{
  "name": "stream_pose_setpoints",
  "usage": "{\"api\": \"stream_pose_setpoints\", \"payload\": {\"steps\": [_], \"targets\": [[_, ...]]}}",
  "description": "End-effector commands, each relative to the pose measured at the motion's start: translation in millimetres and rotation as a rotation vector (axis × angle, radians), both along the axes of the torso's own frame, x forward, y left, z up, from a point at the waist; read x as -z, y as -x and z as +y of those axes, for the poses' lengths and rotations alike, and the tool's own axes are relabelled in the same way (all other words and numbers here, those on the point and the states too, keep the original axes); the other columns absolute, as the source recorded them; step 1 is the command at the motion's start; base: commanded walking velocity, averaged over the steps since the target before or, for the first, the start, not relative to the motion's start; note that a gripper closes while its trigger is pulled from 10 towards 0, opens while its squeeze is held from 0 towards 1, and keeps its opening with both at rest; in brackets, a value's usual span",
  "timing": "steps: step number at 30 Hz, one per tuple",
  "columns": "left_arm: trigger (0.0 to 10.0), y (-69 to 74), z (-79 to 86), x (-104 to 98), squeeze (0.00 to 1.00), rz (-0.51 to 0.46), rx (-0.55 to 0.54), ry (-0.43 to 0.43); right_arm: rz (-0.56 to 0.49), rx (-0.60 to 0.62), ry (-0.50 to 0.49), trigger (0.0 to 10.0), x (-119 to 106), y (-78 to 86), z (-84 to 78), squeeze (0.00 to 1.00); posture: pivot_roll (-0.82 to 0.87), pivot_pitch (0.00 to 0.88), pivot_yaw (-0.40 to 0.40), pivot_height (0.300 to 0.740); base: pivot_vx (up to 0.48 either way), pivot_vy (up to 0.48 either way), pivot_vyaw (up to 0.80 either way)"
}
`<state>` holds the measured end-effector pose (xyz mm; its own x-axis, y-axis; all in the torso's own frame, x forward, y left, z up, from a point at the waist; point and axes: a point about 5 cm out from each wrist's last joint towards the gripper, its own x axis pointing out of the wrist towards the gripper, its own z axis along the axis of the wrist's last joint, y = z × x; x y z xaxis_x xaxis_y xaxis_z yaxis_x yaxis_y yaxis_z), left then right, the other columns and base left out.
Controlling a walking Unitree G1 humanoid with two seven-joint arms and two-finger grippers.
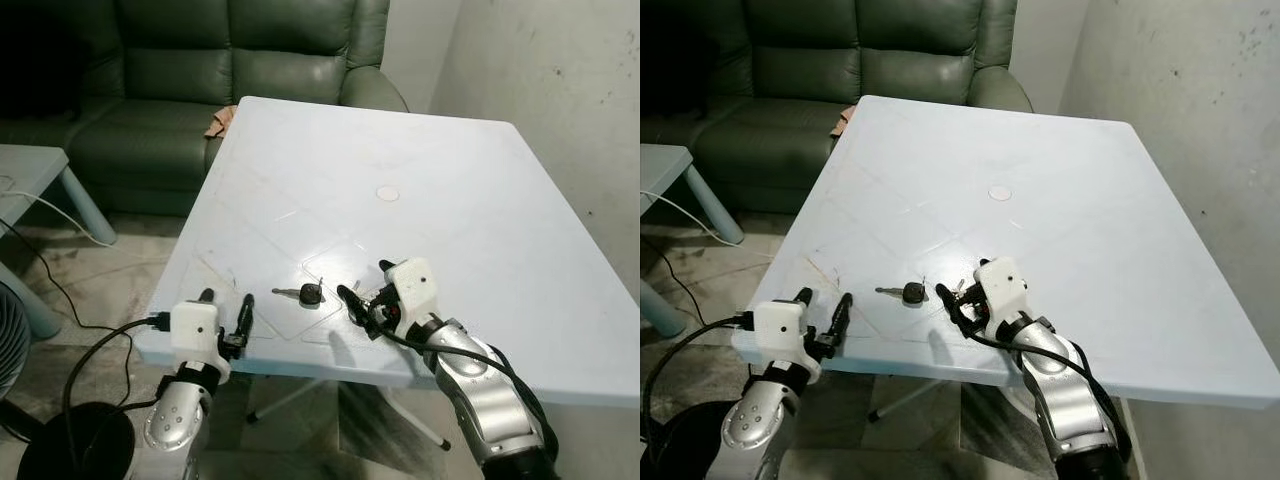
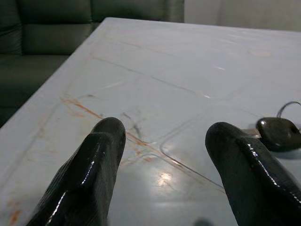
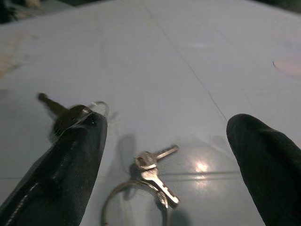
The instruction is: Hang keys on a hook
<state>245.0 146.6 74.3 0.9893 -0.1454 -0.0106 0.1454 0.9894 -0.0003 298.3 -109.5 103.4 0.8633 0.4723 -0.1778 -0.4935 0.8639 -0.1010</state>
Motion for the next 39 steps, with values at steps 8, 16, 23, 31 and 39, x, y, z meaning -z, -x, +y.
{"api": "stream_pose_setpoints", "payload": {"steps": [8, 16, 23, 31, 39], "targets": [[10.0, 2.7, -2.7, -4, 0.0, -0.009, 0.01, -0.005, 0.035, 0.005, 0.049, 10.0, 4, 2.2, -1.1, 0.0, -0.01, 0.065, -0.063, 0.74, 0.0, 0.0, 0.0], [10.0, 3.9, -3.2, -3, 0.0, -0.004, 0.009, -0.006, 0.056, -0.003, 0.083, 0.0, 9, 9.5, 2.5, 0.0, -0.01, 0.072, -0.068, 0.74, 0.0, 0.0, 0.0], [10.0, 4.2, -3.6, -4, 0.0, -0.001, 0.005, -0.005, 0.034, -0.001, 0.075, 0.6, 6, 11.0, 7.4, 0.0, 0.0, 0.076, -0.071, 0.74, 0.0, 0.0, 0.0], [10.0, 4.6, -3.1, -4, 0.0, 0.001, 0.0, -0.006, 0.031, 0.01, 0.063, 0.0, 3, 11.3, 11.5, 0.0, 0.0, 0.078, -0.072, 0.74, 0.0, 0.0, 0.0], [10.0, 5.2, -3.1, -3, 0.0, 0.005, -0.001, -0.007, 0.055, 0.03, 0.061, 3.3, 7, 11.6, 17.4, 0.0, 0.0, 0.081, -0.069, 0.74, 0.0, 0.0, 0.0]]}}
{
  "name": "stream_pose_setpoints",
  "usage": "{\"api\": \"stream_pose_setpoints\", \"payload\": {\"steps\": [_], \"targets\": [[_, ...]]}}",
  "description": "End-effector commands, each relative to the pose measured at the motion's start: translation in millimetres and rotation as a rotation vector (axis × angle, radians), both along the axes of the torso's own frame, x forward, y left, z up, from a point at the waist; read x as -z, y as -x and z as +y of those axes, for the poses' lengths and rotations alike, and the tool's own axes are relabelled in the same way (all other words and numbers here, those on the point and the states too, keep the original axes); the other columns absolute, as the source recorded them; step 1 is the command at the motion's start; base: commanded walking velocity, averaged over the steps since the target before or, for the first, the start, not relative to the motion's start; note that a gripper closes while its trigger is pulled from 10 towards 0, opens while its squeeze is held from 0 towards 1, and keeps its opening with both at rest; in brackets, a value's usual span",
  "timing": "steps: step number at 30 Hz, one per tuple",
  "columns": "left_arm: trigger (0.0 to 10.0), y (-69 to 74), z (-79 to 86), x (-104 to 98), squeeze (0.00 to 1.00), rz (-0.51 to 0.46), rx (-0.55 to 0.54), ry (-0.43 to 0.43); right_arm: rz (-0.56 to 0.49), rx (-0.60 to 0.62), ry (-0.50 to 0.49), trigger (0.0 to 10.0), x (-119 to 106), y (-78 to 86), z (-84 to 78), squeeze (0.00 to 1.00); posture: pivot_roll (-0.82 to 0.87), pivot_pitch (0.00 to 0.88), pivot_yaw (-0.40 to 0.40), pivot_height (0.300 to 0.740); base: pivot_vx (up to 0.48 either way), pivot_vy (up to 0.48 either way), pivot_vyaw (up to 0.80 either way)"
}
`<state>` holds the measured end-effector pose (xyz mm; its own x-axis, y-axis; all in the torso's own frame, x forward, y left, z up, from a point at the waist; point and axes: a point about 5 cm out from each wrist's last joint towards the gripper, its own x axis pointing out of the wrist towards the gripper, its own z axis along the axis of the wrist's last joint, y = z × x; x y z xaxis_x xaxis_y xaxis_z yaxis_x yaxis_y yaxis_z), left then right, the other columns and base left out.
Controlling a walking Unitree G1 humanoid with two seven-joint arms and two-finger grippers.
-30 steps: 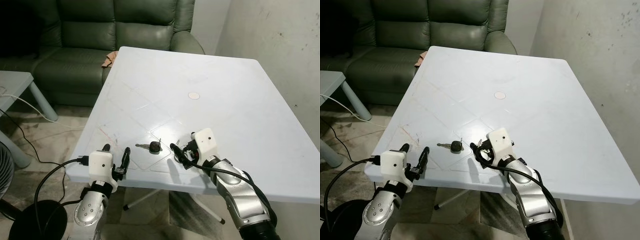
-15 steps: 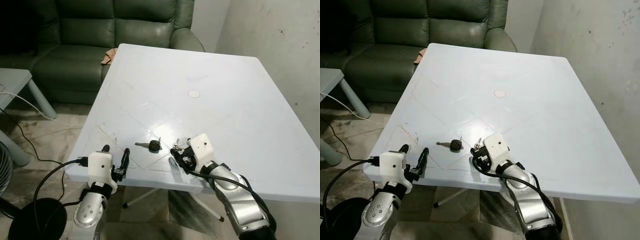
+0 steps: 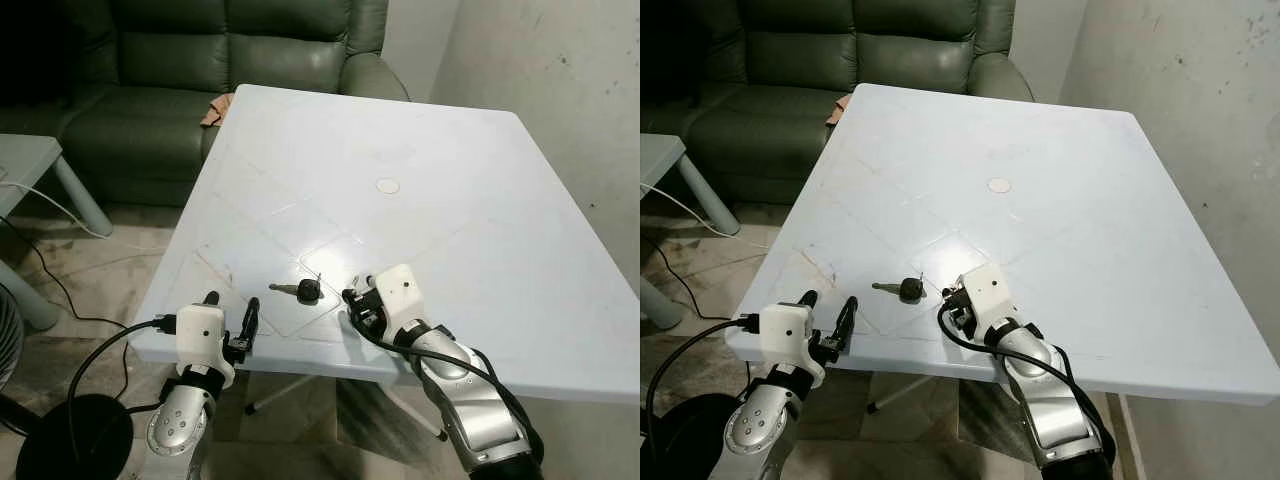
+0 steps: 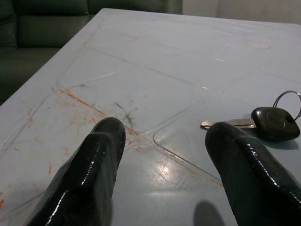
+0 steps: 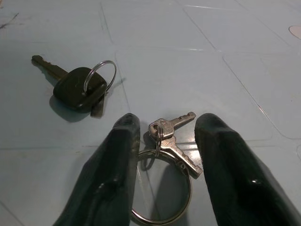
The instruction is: Hang keys on a hook
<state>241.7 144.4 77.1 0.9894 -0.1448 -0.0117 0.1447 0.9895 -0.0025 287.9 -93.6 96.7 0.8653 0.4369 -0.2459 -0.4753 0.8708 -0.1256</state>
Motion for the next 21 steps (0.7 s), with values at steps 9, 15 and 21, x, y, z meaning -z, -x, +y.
{"api": "stream_pose_setpoints", "payload": {"steps": [9, 15, 21], "targets": [[10.0, 0.6, -0.2, -1, 0.0, 0.004, -0.001, -0.012, 0.071, 0.015, 0.009, 10.0, 7, 0.1, 9.0, 0.0, 0.0, 0.081, -0.066, 0.74, 0.0, 0.0, 0.0], [10.0, 0.0, 1.7, -2, 0.0, 0.003, -0.002, -0.021, 0.076, 0.053, -0.007, 10.0, 10, -2.9, 13.7, 0.0, 0.01, 0.075, -0.061, 0.74, 0.0, 0.0, 0.0], [10.0, 0.2, 2.0, -2, 0.0, 0.004, -0.005, -0.022, 0.045, 0.089, 0.001, 8.0, 7, -5.6, 11.5, 0.0, 0.01, 0.074, -0.063, 0.74, 0.0, 0.0, 0.0]]}}
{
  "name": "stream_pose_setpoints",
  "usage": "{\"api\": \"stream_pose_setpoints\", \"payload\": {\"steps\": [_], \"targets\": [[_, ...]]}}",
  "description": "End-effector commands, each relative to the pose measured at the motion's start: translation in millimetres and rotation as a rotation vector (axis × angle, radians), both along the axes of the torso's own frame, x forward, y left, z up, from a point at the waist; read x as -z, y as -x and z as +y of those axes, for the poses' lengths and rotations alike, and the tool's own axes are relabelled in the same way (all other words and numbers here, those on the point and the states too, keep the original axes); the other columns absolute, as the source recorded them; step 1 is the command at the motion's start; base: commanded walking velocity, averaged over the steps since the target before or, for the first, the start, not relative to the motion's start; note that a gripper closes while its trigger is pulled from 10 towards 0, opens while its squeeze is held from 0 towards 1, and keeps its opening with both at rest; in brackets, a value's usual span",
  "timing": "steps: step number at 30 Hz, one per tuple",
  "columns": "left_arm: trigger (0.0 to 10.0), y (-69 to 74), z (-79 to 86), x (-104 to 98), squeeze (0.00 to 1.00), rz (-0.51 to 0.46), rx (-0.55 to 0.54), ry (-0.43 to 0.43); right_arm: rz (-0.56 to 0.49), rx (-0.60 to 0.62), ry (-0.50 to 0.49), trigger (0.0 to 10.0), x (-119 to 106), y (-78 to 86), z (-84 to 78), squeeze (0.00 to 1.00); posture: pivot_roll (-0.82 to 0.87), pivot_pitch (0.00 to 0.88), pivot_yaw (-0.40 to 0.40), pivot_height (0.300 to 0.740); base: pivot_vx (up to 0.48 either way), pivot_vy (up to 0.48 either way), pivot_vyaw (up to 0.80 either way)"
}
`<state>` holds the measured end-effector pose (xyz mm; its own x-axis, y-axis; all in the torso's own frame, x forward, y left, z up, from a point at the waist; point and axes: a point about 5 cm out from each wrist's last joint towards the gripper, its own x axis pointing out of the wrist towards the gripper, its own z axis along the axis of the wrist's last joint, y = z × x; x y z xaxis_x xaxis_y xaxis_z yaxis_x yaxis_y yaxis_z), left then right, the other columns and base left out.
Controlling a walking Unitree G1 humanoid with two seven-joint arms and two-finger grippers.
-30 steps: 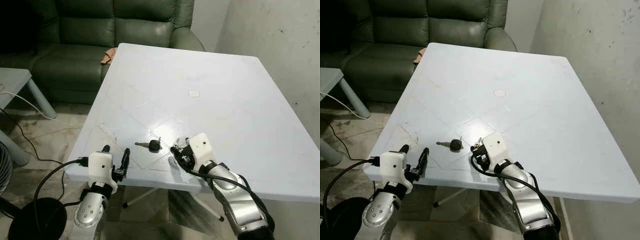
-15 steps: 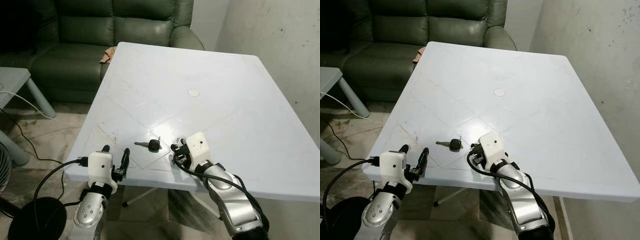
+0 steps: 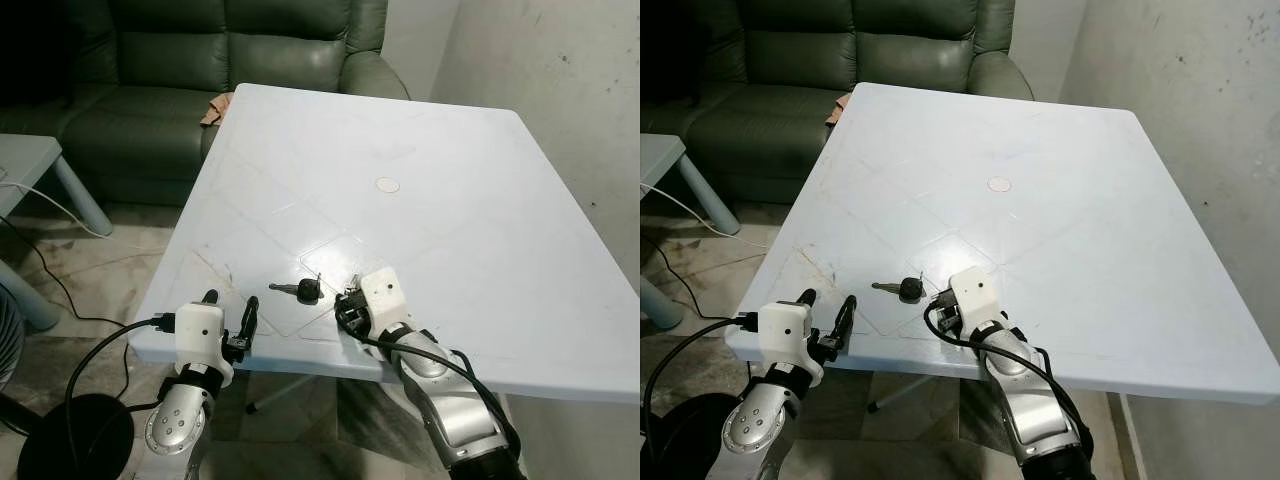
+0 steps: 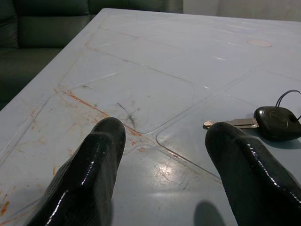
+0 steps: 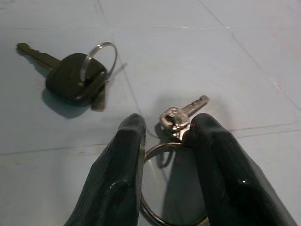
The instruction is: Hang keys on a hook
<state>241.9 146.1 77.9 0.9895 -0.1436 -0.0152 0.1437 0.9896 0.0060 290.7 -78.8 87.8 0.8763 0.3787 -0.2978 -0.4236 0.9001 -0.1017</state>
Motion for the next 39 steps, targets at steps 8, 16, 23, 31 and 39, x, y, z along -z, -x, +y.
{"api": "stream_pose_setpoints", "payload": {"steps": [8, 16, 23, 31, 39], "targets": [[10.0, 1.0, 0.6, -1, 0.0, 0.002, -0.008, -0.015, -0.052, 0.041, -0.026, 0.0, -6, -3.7, -6.4, 0.0, 0.02, 0.071, -0.064, 0.74, 0.0, 0.0, 0.0], [10.0, 0.8, 1.8, -2, 0.0, 0.0, -0.008, -0.017, -0.049, 0.03, -0.014, 0.0, -3, -3.4, -9.2, 0.0, 0.02, 0.073, -0.061, 0.74, 0.0, 0.0, 0.0], [10.0, 0.8, 2.4, -2, 0.0, 0.001, -0.008, -0.019, -0.035, 0.011, -0.003, 1.7, 0, -1.4, -10.6, 0.0, 0.01, 0.075, -0.06, 0.74, 0.0, 0.0, 0.0], [10.0, 0.2, 2.5, -2, 0.0, -0.001, -0.009, -0.022, -0.056, 0.02, -0.023, 0.0, -3, -2.3, -12.9, 0.0, 0.01, 0.075, -0.06, 0.74, 0.0, 0.0, 0.0], [10.0, -7.3, 5.9, -8, 0.0, -0.018, -0.031, -0.004, -0.268, 0.07, -0.274, 0.0, -38, -14.1, -34.3, 0.0, 0.0, 0.069, -0.058, 0.74, 0.0, 0.0, 0.0]]}}
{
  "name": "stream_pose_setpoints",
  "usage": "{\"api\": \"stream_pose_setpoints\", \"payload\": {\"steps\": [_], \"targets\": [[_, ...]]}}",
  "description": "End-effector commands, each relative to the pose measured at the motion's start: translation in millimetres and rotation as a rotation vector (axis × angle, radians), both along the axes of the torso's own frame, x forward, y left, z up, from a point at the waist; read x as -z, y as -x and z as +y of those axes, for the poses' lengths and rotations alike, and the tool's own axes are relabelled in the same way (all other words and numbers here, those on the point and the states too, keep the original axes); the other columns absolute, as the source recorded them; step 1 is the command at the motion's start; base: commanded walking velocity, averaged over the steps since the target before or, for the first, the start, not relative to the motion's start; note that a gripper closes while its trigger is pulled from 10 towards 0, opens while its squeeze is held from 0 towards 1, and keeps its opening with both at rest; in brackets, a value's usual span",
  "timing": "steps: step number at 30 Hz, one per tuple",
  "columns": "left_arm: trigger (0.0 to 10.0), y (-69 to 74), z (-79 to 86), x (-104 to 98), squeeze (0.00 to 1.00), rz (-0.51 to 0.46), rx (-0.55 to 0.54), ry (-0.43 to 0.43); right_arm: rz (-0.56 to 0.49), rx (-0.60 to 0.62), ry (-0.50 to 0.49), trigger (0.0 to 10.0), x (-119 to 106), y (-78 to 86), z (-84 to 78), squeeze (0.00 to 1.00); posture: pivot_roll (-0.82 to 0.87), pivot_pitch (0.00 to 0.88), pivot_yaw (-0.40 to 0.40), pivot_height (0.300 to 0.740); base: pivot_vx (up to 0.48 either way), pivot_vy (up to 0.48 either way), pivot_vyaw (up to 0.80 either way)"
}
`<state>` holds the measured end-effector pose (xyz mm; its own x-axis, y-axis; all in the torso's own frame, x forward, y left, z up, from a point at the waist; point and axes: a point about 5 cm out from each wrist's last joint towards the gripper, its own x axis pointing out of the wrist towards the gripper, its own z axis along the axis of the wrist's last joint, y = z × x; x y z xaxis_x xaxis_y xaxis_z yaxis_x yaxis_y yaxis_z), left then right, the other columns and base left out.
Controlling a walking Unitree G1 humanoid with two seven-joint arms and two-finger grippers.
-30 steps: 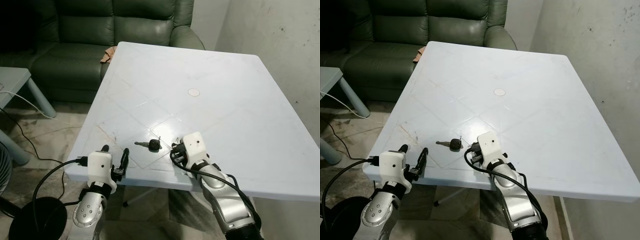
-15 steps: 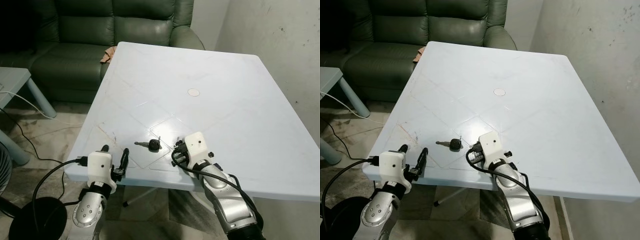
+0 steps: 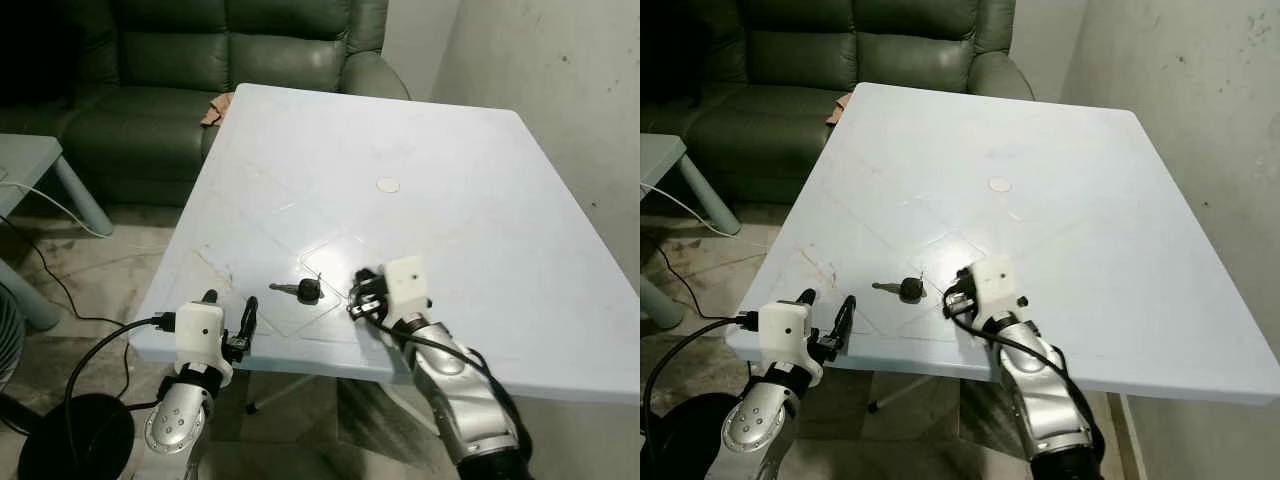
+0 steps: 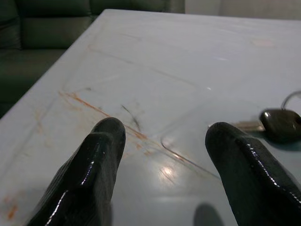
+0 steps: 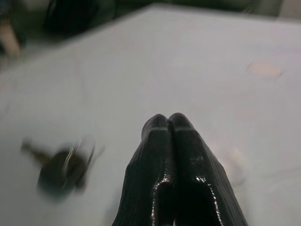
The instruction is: Hang keys on a hook
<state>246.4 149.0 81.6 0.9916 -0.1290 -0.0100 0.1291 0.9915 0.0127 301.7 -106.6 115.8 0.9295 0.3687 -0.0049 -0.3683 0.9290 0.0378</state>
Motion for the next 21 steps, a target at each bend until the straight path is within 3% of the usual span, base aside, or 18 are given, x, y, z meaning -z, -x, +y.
{"api": "stream_pose_setpoints", "payload": {"steps": [1, 8, 9, 10, 21], "targets": [[10.0, -4.1, 3.7, -7, 0.0, -0.018, -0.023, 0.017, -0.097, 0.005, -0.032, 0.0, -15, -3.4, -9.0, 0.0, 0.0, 0.069, -0.058, 0.74, 0.0, 0.0, 0.0], [10.0, -15.6, 11.3, -27, 0.0, -0.074, -0.066, 0.097, -0.149, 0.063, -0.095, 0.0, -24, -8.4, -32.1, 0.0, 0.0, 0.065, -0.056, 0.74, 0.0, 0.0, 0.0], [10.0, -17.4, 13.8, -31, 0.0, -0.084, -0.077, 0.105, -0.148, 0.064, -0.099, 2.5, -23, -8.2, -34.3, 0.0, -0.01, 0.059, -0.054, 0.74, 0.0, 0.0, 0.0], [10.0, -20.2, 19.0, -37, 0.0, -0.101, -0.095, 0.124, -0.143, 0.076, -0.097, 10.0, -22, -8.2, -38.2, 0.0, -0.01, 0.057, -0.051, 0.74, 0.0, 0.0, 0.0], [10.0, -23.3, 31.4, -41, 0.0, -0.1, -0.109, 0.111, -0.089, 0.05, -0.047, 10.0, -6, -2.2, -36.1, 0.0, -0.01, 0.05, -0.043, 0.74, 0.0, 0.0, 0.0]]}}
